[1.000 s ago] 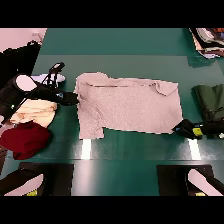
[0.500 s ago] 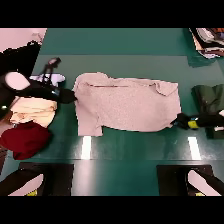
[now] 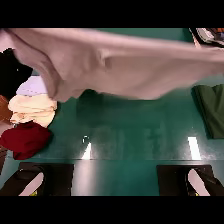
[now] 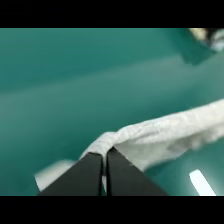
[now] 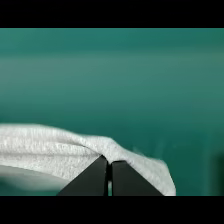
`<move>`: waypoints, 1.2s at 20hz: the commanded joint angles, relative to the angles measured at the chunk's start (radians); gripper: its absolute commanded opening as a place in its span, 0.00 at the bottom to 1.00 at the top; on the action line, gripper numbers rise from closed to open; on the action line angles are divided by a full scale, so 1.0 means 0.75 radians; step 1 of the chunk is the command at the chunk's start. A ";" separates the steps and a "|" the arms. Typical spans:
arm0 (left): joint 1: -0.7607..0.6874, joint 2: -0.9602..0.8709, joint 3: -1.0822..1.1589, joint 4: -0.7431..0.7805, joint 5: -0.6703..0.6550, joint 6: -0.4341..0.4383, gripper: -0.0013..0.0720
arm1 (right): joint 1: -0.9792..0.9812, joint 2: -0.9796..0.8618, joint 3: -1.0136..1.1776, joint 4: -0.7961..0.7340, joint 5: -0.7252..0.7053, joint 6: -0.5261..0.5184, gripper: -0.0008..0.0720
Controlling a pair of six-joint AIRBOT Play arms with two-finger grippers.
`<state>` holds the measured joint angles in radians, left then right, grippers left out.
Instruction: Fold the shirts.
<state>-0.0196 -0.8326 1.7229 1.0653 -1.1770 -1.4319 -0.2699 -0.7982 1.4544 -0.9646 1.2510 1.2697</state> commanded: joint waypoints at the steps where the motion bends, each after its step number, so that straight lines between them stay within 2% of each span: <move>1: 0.011 0.021 0.378 0.006 -0.044 -0.049 0.05 | -0.095 0.098 0.320 -0.008 -0.011 0.001 0.02; 5: 0.011 0.022 0.639 -0.001 -0.077 -0.133 0.05 | -0.165 0.103 0.542 -0.018 0.075 0.013 0.02; 8: 0.011 0.020 0.674 -0.029 -0.130 -0.151 0.05 | -0.168 0.014 0.722 -0.061 0.221 0.064 0.02; 12: 0.011 0.011 0.335 -0.036 -0.170 -0.140 0.05 | -0.166 -0.158 0.804 -0.065 0.418 0.174 0.02; 15: 0.011 -0.070 -0.028 -0.035 -0.155 -0.117 0.05 | -0.100 -0.303 0.640 -0.080 0.560 0.208 0.02; 17: 0.011 -0.180 -0.221 -0.035 -0.151 -0.086 0.05 | -0.002 -0.417 0.475 -0.115 0.570 0.227 0.02; 20: 0.011 -0.397 -0.395 -0.030 -0.083 -0.016 0.05 | 0.149 -0.629 0.264 -0.283 0.555 0.277 0.02; 22: 0.011 -0.581 -0.409 -0.031 0.003 -0.001 0.05 | 0.230 -0.796 0.184 -0.333 0.464 0.276 0.02; 24: 0.011 -0.744 -0.407 -0.034 0.184 0.000 0.05 | 0.284 -0.957 0.164 -0.334 0.322 0.276 0.02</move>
<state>-0.0124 -1.2335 1.4590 1.0443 -1.1816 -1.4517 -0.1265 -1.3624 1.6398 -1.1698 1.5917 1.4643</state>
